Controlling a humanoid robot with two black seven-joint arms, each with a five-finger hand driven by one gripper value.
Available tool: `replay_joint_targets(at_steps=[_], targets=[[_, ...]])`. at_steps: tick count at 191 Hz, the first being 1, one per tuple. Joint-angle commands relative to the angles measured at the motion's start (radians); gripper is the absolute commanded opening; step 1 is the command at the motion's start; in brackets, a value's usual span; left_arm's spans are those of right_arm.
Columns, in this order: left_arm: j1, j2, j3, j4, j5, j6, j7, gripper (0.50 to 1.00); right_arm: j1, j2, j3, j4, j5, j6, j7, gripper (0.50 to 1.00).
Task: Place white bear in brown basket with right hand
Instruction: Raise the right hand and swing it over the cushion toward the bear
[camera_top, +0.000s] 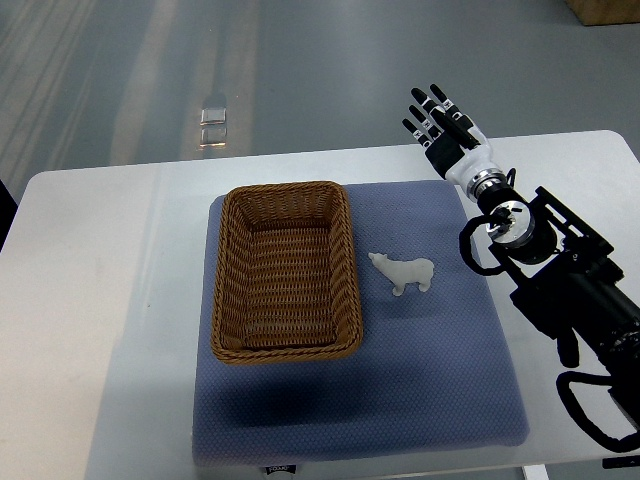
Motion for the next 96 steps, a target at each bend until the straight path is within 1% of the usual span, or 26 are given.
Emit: replay_joint_targets(at_steps=[1, 49, 66, 96], targets=[[0.000, 0.000, 0.000, 0.001, 0.000, 0.000, 0.000, 1.000, 0.001, 0.000, 0.000, 0.000, -0.003, 0.000, 0.000, 0.924], [0.000, 0.000, 0.000, 0.001, 0.000, 0.002, 0.000, 1.000, 0.007, 0.000, -0.025, 0.002, -0.015, 0.002, -0.002, 0.924], [0.000, 0.000, 0.000, -0.001, 0.000, 0.002, 0.000, 1.000, 0.023, -0.003, -0.098, 0.008, -0.018, 0.008, 0.000, 0.924], [0.000, 0.000, 0.000, -0.005, 0.000, 0.000, 0.000, 1.000, 0.095, -0.072, -0.276, 0.017, -0.139, 0.009, -0.006, 0.924]])
